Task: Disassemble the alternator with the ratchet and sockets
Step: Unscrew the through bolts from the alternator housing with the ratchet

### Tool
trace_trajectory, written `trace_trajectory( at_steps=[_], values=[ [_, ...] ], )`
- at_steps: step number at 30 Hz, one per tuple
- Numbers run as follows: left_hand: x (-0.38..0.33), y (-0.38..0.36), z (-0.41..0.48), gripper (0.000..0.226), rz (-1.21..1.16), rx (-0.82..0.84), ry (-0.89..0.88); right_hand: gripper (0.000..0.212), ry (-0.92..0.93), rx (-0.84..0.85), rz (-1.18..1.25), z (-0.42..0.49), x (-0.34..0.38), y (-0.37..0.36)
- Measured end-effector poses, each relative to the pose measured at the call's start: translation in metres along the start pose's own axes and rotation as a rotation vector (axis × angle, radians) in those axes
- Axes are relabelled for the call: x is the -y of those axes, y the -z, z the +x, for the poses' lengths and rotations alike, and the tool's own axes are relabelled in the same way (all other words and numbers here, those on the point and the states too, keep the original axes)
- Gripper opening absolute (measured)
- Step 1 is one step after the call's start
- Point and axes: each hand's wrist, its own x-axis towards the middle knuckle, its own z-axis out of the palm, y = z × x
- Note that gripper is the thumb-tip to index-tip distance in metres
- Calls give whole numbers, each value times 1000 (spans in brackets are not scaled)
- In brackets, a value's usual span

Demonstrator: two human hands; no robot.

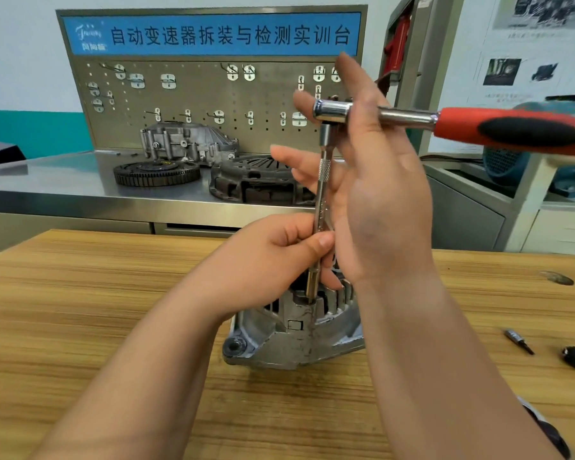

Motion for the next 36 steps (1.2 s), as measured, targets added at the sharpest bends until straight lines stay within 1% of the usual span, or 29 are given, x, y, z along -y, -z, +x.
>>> trace_trajectory(
  at_steps=[3, 6, 8, 10, 11, 13, 14, 15, 17, 19, 20, 22, 24, 26, 28, 29, 30, 32, 34, 36],
  values=[
    [0, 0, 0, 35, -19, 13, -12, 37, -145, -34, 35, 2, 3, 5],
    [-2, 2, -1, 32, -61, 65, -17, 38, -150, -35, 27, 3, 2, 6],
    [-1, 3, -1, 31, -49, 52, -4, 34, -121, -51, -4, 1, 0, 2],
    [0, 1, 0, 28, -19, 19, 14, 30, -44, -81, -95, 0, -2, 0],
    [-1, 0, 0, 26, -6, 7, 18, 29, 31, -90, -166, 0, -2, -1],
    [-1, -3, 1, 26, 15, -11, 30, 32, 203, -87, -308, 1, -1, 0],
    [-1, -4, 1, 26, 21, -14, 36, 35, 257, -77, -343, 2, -2, 1],
    [-1, -5, 2, 27, 23, -13, 38, 37, 271, -68, -342, 2, -2, 1],
    [-2, -5, 1, 29, 0, -4, 30, 38, 216, -58, -266, 2, 0, 2],
    [-4, -3, 0, 30, -39, 14, 25, 36, 92, -64, -126, 1, 2, 2],
    [-5, -2, 0, 27, -52, 25, 21, 34, 16, -67, -65, 1, 3, 3],
    [-7, -2, -1, 23, -38, 40, 15, 37, -102, -57, -22, 1, 2, 5],
    [-5, -3, -1, 23, 4, 17, 32, 35, -101, -72, -70, 1, 0, 4],
    [-3, -5, 0, 23, 39, -15, 40, 28, 24, -87, -164, 1, -1, 2],
    [-3, -6, 1, 24, 68, -23, 44, 32, 179, -67, -250, 2, 0, 1],
    [-4, -7, 1, 24, 73, -18, 43, 36, 222, -47, -252, 2, -1, 1],
    [-4, -6, 1, 25, 65, -8, 39, 38, 224, -31, -214, 3, -1, 1],
    [-5, -4, -1, 27, 33, 25, 26, 39, 165, -28, -96, 3, 1, 1],
    [-6, -1, -3, 27, 22, 44, 16, 34, 62, -59, 2, 2, 3, 2],
    [-6, 0, -2, 25, 33, 29, 25, 31, -51, -90, 53, 0, 4, 3]
  ],
)
